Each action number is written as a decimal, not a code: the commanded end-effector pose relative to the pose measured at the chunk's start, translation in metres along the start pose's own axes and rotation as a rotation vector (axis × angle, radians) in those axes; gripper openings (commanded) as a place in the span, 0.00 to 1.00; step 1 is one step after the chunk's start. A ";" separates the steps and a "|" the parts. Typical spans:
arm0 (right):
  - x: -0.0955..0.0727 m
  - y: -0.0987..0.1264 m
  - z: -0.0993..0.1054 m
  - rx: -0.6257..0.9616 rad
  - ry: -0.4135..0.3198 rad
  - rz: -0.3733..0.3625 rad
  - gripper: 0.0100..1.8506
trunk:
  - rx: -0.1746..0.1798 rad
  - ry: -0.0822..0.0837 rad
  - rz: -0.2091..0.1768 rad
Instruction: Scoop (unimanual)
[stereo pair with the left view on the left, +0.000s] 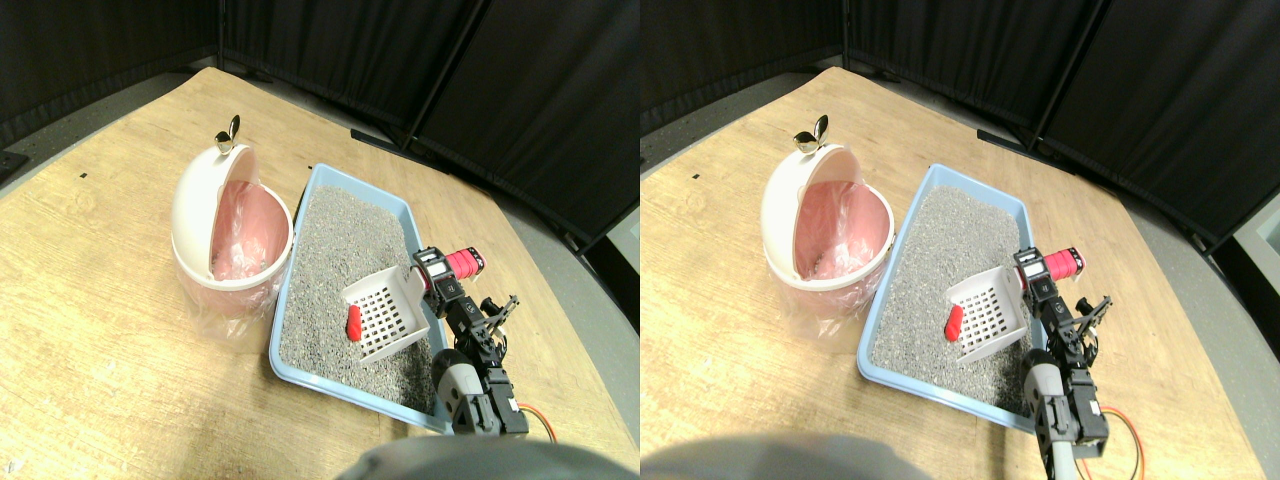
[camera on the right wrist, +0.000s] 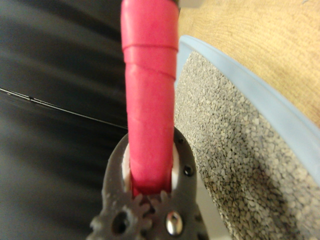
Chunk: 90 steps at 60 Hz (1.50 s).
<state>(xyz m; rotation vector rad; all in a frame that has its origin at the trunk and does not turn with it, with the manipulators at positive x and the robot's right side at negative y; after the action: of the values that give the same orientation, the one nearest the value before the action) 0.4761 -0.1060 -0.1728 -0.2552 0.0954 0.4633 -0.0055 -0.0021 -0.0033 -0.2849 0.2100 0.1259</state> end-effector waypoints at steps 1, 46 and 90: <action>0.003 0.000 0.015 0.113 -0.061 0.043 0.03 | -0.019 0.037 0.038; 0.002 -0.043 0.059 0.307 -0.151 -0.069 0.03 | -0.047 -0.042 0.094; 0.031 -0.043 0.093 0.533 -0.215 -0.007 0.03 | -0.083 -0.116 0.177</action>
<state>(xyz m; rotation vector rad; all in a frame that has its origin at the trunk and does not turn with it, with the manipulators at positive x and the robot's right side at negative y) 0.5224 -0.1089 -0.0914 0.2655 0.0796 0.4232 0.0031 -0.0007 -0.0033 -0.3324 0.1346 0.3107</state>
